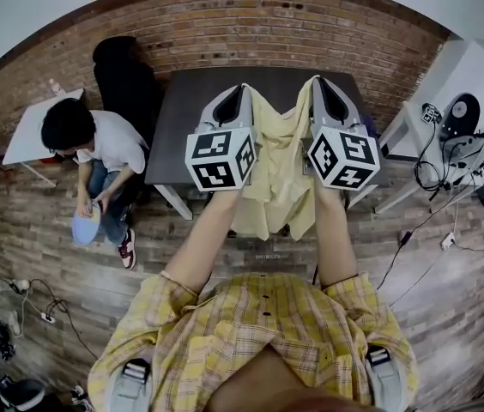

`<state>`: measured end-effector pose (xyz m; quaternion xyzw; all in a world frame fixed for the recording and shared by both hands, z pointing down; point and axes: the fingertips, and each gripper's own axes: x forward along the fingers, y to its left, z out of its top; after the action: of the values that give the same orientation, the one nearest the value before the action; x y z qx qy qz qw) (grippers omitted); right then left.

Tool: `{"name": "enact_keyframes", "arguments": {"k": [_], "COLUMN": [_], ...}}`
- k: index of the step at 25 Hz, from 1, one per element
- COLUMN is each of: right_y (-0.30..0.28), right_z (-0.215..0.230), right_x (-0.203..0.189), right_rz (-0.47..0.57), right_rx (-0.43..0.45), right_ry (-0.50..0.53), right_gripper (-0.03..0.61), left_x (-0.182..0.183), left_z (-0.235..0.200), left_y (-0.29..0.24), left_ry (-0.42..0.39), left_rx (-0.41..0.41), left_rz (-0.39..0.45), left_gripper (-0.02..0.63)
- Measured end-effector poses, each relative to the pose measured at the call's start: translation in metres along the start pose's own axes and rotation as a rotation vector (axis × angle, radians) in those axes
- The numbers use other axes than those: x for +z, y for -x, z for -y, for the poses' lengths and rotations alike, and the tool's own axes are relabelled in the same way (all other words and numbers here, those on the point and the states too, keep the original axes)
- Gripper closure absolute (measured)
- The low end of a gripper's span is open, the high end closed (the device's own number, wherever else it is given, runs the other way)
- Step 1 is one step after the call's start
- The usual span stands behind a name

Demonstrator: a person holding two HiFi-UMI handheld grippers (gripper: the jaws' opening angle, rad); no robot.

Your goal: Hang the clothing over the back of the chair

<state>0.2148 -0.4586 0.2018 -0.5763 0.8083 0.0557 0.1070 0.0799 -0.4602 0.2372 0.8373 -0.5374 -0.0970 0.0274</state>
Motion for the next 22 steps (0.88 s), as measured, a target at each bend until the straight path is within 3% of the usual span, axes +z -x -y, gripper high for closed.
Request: {"name": "enact_keyframes", "arguments": {"k": [22], "right_y": [-0.042], "right_z": [0.014], "right_x": [-0.071], "right_rz": [-0.125], "right_rx": [-0.009], "right_ry": [-0.025], "right_gripper": [0.569], "left_x": [-0.050], "left_z": [-0.014], "left_y": [-0.046], "left_ry": [-0.031], "left_rx": [0.029], "left_rz": [-0.094], "left_gripper": [0.603]}}
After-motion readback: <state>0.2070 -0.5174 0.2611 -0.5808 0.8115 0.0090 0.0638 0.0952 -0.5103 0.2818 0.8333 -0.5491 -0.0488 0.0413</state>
